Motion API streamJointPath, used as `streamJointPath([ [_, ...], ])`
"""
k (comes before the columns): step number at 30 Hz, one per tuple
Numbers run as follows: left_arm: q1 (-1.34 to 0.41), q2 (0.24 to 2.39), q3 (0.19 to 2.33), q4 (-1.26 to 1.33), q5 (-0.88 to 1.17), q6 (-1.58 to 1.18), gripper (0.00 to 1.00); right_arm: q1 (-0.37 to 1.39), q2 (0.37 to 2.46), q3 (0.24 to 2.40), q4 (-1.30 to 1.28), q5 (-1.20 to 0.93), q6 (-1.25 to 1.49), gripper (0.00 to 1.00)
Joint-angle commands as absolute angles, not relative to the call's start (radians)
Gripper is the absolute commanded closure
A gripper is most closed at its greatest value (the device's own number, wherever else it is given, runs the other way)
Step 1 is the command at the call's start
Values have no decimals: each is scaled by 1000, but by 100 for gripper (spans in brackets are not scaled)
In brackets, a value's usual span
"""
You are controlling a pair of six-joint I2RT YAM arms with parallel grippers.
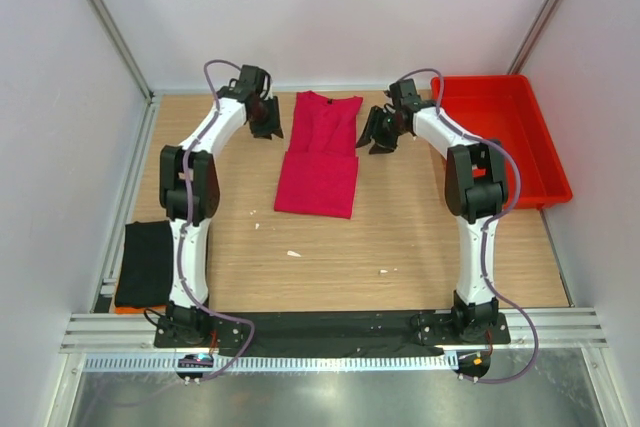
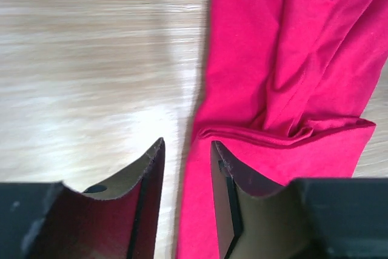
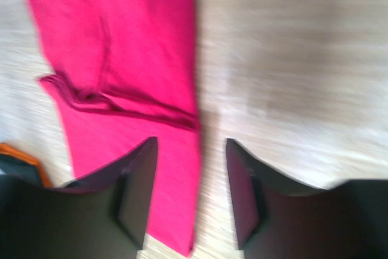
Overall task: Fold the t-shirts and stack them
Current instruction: Fold the tshirt
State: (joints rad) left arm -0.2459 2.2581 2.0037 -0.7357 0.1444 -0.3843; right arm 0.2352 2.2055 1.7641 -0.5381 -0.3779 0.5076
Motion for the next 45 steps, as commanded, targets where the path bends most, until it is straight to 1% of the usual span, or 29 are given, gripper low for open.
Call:
streamJointPath([
  [1, -235, 2143, 2008, -831, 49, -371, 62, 233, 2140, 1777, -686, -282, 437, 43],
  [2, -235, 2090, 1978, -825, 81, -368, 62, 233, 2116, 1755, -696, -284, 422, 42],
  [4, -235, 2036, 1837, -804, 142, -376, 62, 239, 2031, 1653, -684, -330, 425, 40],
  [5, -235, 1985, 1782, -780, 231, -399, 62, 244, 2004, 1607, -646, -357, 452, 39],
  [6, -235, 1965, 1672, -766, 273, -411, 62, 255, 1938, 1504, -618, -423, 472, 37],
  [8, -238, 1919, 1555, -698, 336, -426, 63, 264, 1881, 1393, -521, -472, 518, 35],
  [9, -238, 1881, 1454, -675, 359, -436, 63, 268, 1850, 1291, -487, -494, 559, 34],
  [12, -238, 1844, 1324, -600, 382, -446, 62, 287, 1761, 1122, -361, -538, 626, 33],
  [15, -238, 1839, 1241, -512, 422, -486, 61, 327, 1736, 1019, -282, -564, 655, 33],
  [18, -238, 1868, 1212, -471, 434, -515, 62, 367, 1729, 947, -213, -568, 690, 36],
  [23, -238, 1878, 1174, -446, 442, -541, 65, 388, 1735, 884, -124, -568, 750, 42],
  [30, -238, 1853, 1068, -411, 442, -592, 71, 388, 1743, 871, -112, -511, 758, 49],
  [33, -238, 1847, 1036, -391, 443, -609, 74, 388, 1758, 893, -136, -476, 749, 51],
  [35, -238, 1847, 1022, -385, 449, -617, 80, 388, 1779, 910, -143, -482, 746, 52],
  [36, -239, 1845, 1017, -384, 456, -626, 81, 388, 1785, 917, -144, -485, 739, 56],
  [37, -241, 1842, 1012, -382, 459, -630, 85, 388, 1792, 922, -161, -483, 733, 58],
  [38, -244, 1839, 1003, -383, 459, -634, 87, 388, 1795, 930, -173, -468, 724, 59],
  [39, -251, 1835, 996, -382, 459, -637, 89, 387, 1793, 934, -184, -462, 715, 66],
  [40, -256, 1821, 988, -382, 456, -644, 92, 385, 1792, 934, -211, -460, 698, 69],
  [42, -270, 1806, 954, -382, 454, -656, 95, 383, 1766, 917, -247, -433, 677, 78],
  [44, -284, 1781, 922, -382, 459, -672, 96, 379, 1738, 896, -307, -405, 629, 78],
  [45, -297, 1772, 913, -382, 462, -673, 96, 376, 1708, 894, -331, -370, 606, 75],
])
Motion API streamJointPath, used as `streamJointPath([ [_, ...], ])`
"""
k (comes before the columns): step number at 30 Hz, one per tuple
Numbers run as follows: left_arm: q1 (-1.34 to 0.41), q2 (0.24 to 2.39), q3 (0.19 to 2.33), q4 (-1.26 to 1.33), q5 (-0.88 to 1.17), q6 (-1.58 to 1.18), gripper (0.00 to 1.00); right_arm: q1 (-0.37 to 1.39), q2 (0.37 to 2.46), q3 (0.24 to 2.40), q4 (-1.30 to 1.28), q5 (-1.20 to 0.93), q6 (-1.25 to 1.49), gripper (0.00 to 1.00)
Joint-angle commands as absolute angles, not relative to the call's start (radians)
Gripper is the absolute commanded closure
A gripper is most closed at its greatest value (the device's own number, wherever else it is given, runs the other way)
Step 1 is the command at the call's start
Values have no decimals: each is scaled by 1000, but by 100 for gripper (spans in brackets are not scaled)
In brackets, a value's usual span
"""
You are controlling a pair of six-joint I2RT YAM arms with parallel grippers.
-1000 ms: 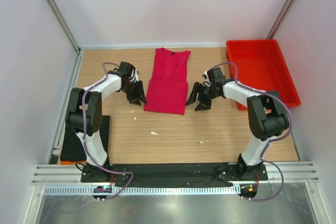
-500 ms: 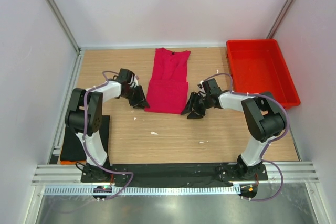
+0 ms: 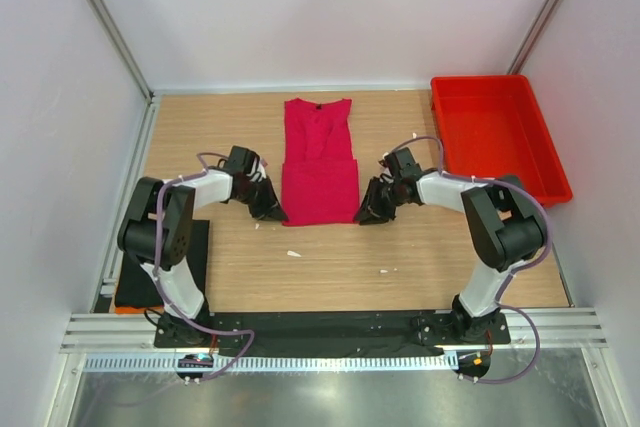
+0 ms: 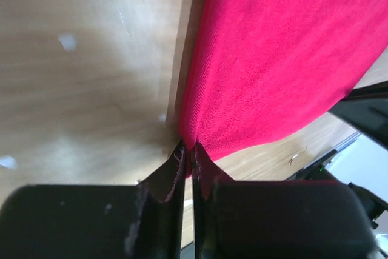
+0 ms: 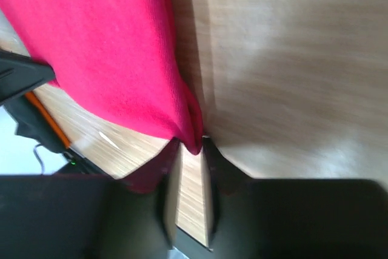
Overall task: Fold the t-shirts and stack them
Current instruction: Fold the tshirt
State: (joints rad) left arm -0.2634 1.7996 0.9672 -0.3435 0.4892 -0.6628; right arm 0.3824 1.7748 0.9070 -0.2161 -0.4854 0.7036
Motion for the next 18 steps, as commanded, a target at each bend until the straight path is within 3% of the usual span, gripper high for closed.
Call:
streamJointPath([
  [1, -304, 1763, 907, -385, 463, -676, 93, 374, 1688, 899, -378, -353, 580, 70],
  [2, -310, 1737, 897, -391, 466, -683, 89, 371, 1672, 925, -405, -327, 534, 62],
  [3, -317, 1721, 897, -397, 465, -684, 85, 365, 1637, 946, -423, -269, 517, 48],
  [5, -325, 1668, 910, -429, 451, -686, 75, 351, 1617, 1023, -425, -230, 488, 37],
  [9, -325, 1609, 966, -486, 430, -684, 71, 284, 1695, 1205, -341, -242, 523, 34],
  [13, -325, 1626, 1019, -541, 436, -667, 65, 278, 1871, 1439, -449, -336, 531, 34],
  [16, -327, 1621, 999, -526, 430, -675, 60, 279, 1847, 1388, -430, -379, 546, 34],
  [18, -327, 1618, 940, -465, 459, -735, 60, 284, 1772, 1238, -420, -416, 557, 34],
])
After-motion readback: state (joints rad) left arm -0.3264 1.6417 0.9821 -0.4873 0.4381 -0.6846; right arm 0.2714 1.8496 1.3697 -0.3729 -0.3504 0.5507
